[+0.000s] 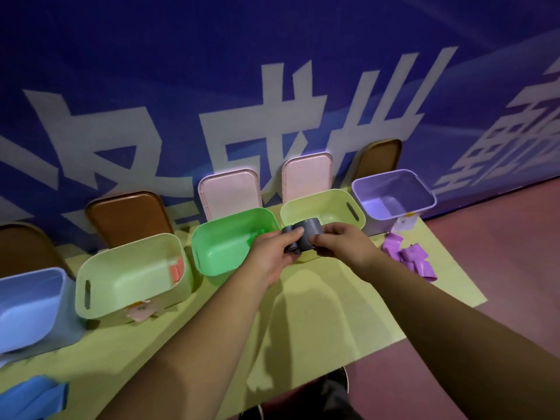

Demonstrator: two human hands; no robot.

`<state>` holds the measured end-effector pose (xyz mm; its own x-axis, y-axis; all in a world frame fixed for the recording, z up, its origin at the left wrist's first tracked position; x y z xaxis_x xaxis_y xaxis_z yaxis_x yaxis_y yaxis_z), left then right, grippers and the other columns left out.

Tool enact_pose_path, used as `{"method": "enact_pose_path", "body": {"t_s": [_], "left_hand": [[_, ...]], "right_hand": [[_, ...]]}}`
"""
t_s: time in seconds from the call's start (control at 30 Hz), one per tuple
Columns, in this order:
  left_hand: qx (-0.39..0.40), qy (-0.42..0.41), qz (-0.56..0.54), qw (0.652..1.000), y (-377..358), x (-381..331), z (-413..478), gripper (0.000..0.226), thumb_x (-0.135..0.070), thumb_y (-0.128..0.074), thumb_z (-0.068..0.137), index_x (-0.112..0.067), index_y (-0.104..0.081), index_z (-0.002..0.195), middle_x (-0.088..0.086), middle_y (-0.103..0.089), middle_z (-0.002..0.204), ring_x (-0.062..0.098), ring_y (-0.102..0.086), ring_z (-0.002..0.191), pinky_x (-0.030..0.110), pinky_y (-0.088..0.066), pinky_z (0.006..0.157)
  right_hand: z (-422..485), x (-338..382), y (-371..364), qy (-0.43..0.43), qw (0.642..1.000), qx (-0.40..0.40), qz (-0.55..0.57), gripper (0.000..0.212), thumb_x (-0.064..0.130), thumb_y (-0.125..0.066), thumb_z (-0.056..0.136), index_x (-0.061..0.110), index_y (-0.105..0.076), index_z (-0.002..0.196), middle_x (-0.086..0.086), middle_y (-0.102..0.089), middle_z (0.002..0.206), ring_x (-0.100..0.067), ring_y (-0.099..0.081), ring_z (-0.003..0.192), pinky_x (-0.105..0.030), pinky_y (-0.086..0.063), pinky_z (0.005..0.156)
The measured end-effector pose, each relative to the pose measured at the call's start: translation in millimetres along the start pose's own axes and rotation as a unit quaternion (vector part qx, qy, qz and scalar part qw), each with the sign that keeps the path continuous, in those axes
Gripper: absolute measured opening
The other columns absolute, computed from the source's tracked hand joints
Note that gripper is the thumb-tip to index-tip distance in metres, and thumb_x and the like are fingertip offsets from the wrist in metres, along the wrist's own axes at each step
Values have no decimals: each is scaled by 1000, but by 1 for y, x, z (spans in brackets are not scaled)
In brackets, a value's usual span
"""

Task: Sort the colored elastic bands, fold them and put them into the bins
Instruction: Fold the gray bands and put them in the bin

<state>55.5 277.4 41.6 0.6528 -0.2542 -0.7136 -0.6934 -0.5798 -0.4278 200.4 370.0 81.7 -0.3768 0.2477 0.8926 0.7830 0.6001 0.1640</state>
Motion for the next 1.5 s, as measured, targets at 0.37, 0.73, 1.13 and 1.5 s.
{"method": "enact_pose_path", "body": {"t_s": [0.37,0.73,1.13,1.5], "left_hand": [[-5,9,10,1000,-104,17,90,29,-4,-78,94,-2,-71,122,20,-76,120,31,-72,115,42,-58,105],[-66,38,31,997,-113,32,160,32,-10,-80,93,-9,-70,123,12,-78,115,27,-73,110,37,-58,94],[-162,120,62,978,-92,81,237,15,-6,-69,101,-16,-59,106,9,-65,107,22,-64,85,33,-53,71],[-208,124,138,960,-83,105,268,21,-18,-76,99,-14,-72,119,15,-74,128,30,-68,90,36,-55,71]], "right_hand": [[72,4,116,11,998,31,-53,20,24,-82,92,16,-81,110,-12,-78,101,-18,-66,88,-34,-55,77],[151,-16,143,1,988,92,-123,28,34,-78,96,18,-78,119,-2,-70,81,-13,-64,71,-27,-48,57],[186,-29,161,73,932,-56,-350,34,5,-59,95,6,-68,127,-16,-64,130,-36,-61,119,-40,-49,102],[182,-29,156,89,908,-64,-404,35,4,-57,100,15,-62,133,-9,-59,130,-35,-66,107,-46,-57,93]]}}
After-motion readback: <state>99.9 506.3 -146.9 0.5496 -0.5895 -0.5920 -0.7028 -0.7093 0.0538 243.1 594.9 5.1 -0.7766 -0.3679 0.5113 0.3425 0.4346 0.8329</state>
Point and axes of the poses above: each hand's wrist, its own z-axis towards the middle knuckle, its own y-axis out of the back of the hand, x = y × z, the point moved 9 cm from there along z, towards the middle knuckle
